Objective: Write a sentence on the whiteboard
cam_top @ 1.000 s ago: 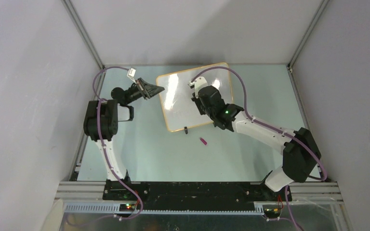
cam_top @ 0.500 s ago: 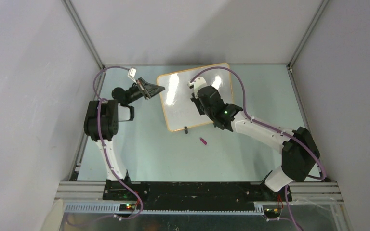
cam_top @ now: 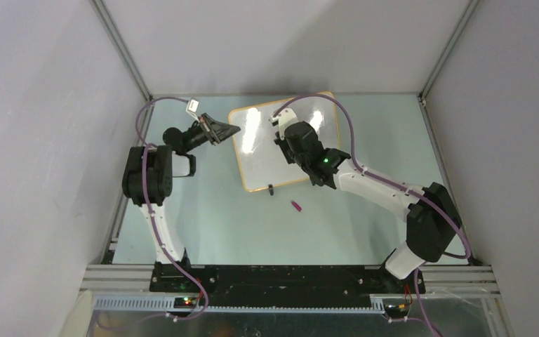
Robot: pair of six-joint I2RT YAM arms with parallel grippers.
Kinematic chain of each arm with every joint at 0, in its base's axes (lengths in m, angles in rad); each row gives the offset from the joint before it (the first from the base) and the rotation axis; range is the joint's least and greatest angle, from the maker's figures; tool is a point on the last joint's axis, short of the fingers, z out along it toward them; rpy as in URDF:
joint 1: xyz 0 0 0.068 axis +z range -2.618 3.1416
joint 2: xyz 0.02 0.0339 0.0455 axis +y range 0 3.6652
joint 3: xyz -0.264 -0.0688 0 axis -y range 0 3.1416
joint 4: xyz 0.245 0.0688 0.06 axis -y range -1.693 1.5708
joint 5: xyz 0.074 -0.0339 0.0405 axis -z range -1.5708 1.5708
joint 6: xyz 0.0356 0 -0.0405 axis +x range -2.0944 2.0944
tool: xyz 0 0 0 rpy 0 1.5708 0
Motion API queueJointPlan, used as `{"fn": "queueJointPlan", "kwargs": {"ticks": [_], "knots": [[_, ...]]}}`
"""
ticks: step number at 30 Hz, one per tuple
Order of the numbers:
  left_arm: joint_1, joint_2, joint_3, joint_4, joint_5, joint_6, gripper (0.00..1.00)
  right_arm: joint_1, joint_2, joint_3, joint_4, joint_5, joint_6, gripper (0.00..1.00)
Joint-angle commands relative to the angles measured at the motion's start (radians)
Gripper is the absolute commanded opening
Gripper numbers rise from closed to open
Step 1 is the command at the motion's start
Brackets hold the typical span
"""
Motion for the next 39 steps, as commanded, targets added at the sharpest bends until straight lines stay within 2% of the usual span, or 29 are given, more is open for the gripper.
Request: {"fn": "queueJointPlan", "kwargs": {"ticks": [1, 10, 19, 31, 39], "knots": [[-0.016, -0.028, -0.01, 0.04, 0.004, 0.05, 0.0, 0.003, 0.023, 0.049, 0.024, -0.005, -0.011, 0.0], [-0.017, -0.029, -0.01, 0.04, 0.002, 0.05, 0.0, 0.003, 0.045, 0.047, -0.026, 0.027, 0.013, 0.0], [-0.017, -0.028, -0.011, 0.04, 0.003, 0.05, 0.0, 0.017, -0.012, -0.025, -0.036, 0.038, 0.035, 0.0], [-0.016, -0.027, -0.011, 0.04, 0.002, 0.05, 0.0, 0.041, -0.058, -0.12, -0.019, 0.049, 0.058, 0.0], [-0.017, -0.029, -0.012, 0.04, 0.003, 0.051, 0.0, 0.039, -0.064, -0.111, 0.017, 0.031, 0.04, 0.0]]}}
